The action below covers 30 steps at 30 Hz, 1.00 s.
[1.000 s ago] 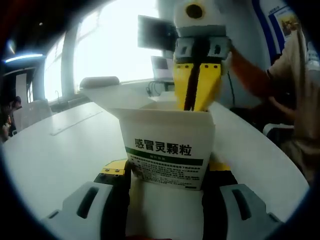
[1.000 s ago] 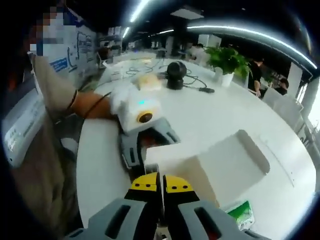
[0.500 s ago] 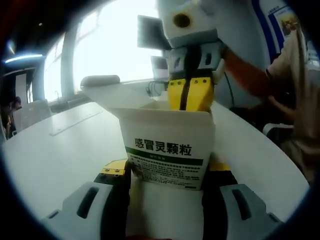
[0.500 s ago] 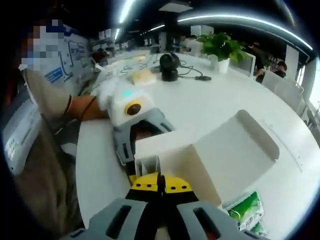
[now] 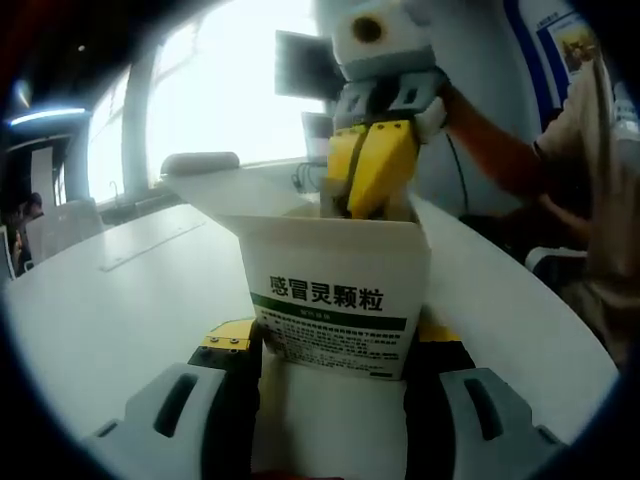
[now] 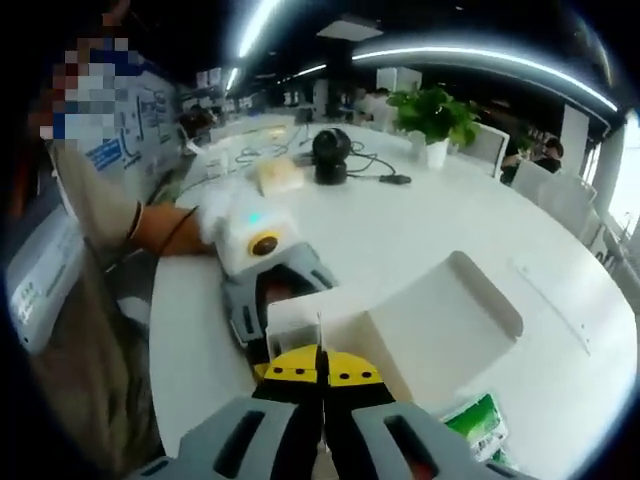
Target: Take out ganmaoling bag from box put it on table
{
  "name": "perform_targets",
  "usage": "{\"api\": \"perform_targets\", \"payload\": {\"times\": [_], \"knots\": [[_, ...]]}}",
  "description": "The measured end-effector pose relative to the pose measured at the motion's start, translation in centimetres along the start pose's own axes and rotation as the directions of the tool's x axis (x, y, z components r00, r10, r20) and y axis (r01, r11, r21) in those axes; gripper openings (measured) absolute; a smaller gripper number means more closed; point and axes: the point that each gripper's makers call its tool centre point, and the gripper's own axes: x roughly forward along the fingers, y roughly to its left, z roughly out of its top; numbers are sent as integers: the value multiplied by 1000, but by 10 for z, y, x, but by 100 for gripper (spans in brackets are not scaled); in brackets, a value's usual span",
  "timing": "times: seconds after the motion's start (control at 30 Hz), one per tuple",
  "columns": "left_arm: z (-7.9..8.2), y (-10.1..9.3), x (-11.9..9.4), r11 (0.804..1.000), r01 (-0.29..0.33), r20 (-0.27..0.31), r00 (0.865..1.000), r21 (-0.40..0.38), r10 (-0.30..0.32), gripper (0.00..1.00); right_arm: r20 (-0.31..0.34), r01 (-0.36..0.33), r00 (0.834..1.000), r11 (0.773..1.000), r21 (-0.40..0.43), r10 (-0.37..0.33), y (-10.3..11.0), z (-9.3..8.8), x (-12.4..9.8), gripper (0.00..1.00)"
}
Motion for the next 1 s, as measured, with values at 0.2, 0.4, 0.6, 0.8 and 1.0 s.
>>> {"api": "perform_targets", "payload": {"times": [0.2, 0.4, 0.6, 0.8, 1.0], "knots": [[0, 0, 0, 1000, -1, -1, 1000, 0, 1, 48, 87, 52, 995, 998, 31, -55, -7, 14, -18, 0], [0, 0, 0, 1000, -1, -1, 1000, 1, 1, 48, 180, 106, 977, 992, 70, -117, -15, 28, -38, 0], [0, 0, 0, 1000, -2, -1, 1000, 1, 2, 48, 268, 158, 945, 979, 126, -187, -28, 41, -65, 0], [-1, 0, -1, 1000, -2, -1, 1000, 0, 2, 48, 320, 231, 900, 947, 225, -296, -51, 34, -93, 0], [-1, 0, -1, 1000, -1, -1, 1000, 0, 1, 48, 319, 293, 858, 894, 339, -403, -78, 10, -116, 0]]}}
